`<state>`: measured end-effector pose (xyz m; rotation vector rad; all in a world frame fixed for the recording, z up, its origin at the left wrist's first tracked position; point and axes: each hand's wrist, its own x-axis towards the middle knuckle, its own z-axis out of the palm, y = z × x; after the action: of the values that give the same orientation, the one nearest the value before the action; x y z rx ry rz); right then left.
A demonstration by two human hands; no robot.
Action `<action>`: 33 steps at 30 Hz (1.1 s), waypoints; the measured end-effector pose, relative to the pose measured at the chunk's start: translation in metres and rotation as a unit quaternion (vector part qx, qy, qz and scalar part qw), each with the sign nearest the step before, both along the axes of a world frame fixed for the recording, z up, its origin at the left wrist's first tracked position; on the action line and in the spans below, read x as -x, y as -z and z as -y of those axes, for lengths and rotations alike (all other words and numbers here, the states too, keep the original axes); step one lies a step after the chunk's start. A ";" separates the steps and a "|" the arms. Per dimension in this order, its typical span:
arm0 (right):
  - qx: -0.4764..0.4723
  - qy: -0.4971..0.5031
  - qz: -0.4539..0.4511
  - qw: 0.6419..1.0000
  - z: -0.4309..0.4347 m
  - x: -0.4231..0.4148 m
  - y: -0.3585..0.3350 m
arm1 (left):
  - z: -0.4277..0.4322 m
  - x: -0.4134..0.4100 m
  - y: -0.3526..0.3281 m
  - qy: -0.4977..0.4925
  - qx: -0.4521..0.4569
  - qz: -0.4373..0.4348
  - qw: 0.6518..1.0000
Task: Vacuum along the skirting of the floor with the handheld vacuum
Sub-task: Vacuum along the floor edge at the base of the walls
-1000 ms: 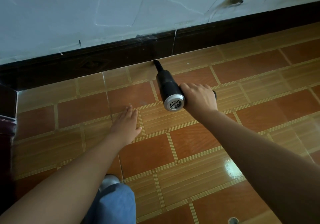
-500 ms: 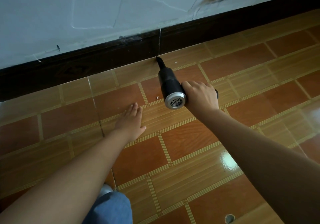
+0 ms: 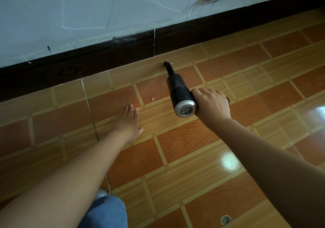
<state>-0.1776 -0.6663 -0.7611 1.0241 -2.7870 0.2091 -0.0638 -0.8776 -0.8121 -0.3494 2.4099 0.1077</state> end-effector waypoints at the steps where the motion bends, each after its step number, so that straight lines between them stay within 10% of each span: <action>1: 0.002 0.000 -0.001 1.000 -0.002 0.000 0.000 | 0.000 0.000 0.000 -0.002 0.002 0.000 1.000; 33: 0.008 0.009 0.009 1.000 -0.021 0.007 0.014 | -0.011 0.012 -0.005 0.011 0.012 -0.007 1.000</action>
<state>-0.1847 -0.6457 -0.7750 0.9986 -2.8044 0.2400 -0.0754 -0.8664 -0.8068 -0.3332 2.4308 0.0709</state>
